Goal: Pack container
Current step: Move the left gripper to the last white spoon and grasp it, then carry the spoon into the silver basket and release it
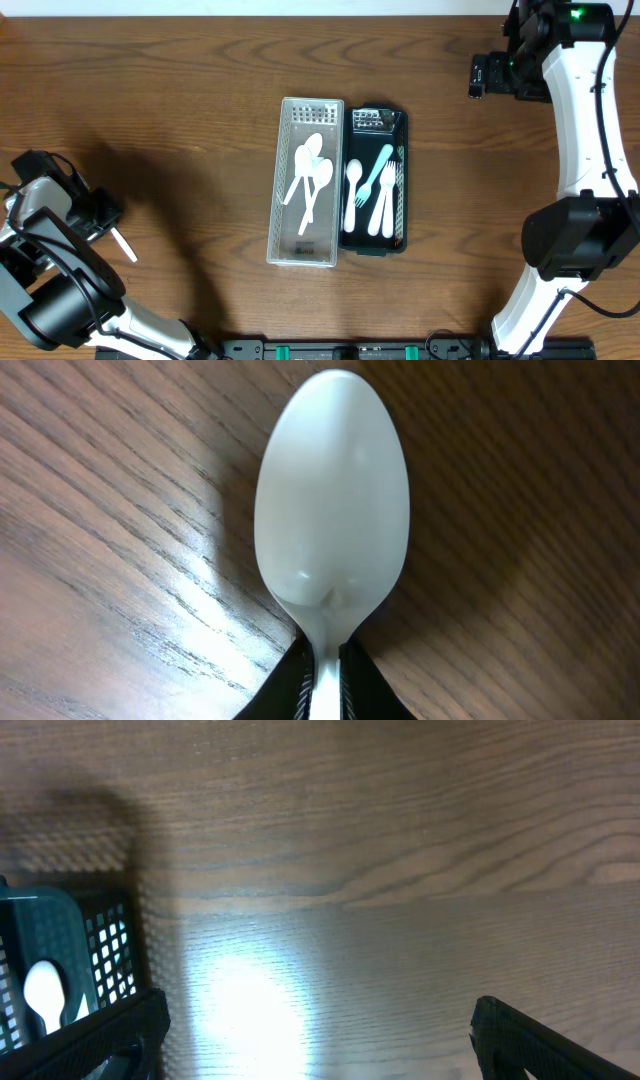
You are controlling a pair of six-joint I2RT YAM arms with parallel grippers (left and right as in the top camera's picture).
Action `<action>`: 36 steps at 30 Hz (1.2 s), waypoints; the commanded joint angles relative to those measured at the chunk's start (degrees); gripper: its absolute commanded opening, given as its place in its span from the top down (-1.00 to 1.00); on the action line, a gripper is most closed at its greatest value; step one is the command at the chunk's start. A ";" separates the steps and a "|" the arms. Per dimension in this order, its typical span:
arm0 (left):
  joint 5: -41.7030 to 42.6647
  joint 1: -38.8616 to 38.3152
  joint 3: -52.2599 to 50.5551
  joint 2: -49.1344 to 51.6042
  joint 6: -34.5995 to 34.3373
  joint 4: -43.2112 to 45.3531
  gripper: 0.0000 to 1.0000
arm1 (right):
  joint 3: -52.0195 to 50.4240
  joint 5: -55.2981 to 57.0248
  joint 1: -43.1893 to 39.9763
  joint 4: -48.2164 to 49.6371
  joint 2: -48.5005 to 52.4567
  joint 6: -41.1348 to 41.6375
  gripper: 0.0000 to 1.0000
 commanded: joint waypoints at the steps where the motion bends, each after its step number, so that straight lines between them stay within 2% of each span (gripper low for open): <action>1: -1.51 0.15 -1.84 1.36 0.15 -0.68 0.79 | 0.85 0.37 -0.48 -0.11 -1.07 -0.81 -0.98; 4: -1.51 0.15 -1.84 1.36 0.15 -0.68 0.88 | 0.85 0.39 -0.48 -0.09 -1.07 -0.81 -0.98; 9: -1.46 -0.31 -1.20 0.96 -1.86 -1.46 0.88 | 0.85 0.37 -0.48 0.04 -1.07 -0.81 -0.98; 15: -1.33 -6.38 4.66 -4.00 -2.84 -10.01 0.88 | 0.85 0.37 -0.48 0.50 -1.07 -0.83 -0.99; 19: -1.31 -14.91 9.05 -11.32 -4.96 -14.01 0.88 | 0.85 0.37 -0.48 1.07 -1.07 -0.83 -0.99; 26: -1.38 -37.40 14.23 -22.27 -7.48 -14.45 0.88 | 0.85 0.37 -0.48 1.46 -1.07 -0.83 -0.99; 32: -1.36 -54.51 15.21 -22.14 -8.11 -12.48 0.88 | 0.85 0.37 -0.48 1.49 -1.07 -0.81 -0.99; 36: -1.33 -60.85 15.21 -18.51 -9.09 -10.54 0.88 | 0.85 0.37 -0.48 1.46 -1.07 -0.81 -0.98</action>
